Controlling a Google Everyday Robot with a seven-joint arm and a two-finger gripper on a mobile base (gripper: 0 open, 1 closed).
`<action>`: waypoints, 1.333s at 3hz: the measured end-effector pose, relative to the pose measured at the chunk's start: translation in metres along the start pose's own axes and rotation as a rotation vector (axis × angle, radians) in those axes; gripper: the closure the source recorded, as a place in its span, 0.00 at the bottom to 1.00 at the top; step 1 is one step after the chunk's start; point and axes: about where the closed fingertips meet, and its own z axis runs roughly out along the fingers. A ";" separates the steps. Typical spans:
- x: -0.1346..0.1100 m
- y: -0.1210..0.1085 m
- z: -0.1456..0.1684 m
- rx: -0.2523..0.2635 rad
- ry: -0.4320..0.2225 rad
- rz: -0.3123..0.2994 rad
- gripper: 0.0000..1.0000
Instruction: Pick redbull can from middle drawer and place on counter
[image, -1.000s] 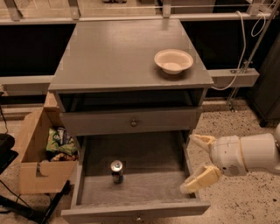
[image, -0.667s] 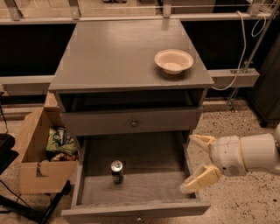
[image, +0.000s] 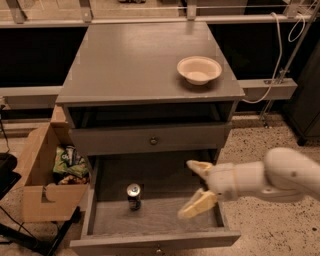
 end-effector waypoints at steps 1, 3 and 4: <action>0.020 -0.025 0.081 -0.017 -0.092 -0.020 0.00; 0.068 -0.073 0.201 0.009 -0.179 -0.014 0.00; 0.081 -0.092 0.238 0.027 -0.199 -0.038 0.00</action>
Offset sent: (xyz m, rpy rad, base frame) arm 0.0932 0.1447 -0.1960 0.1826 -0.0296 -0.0478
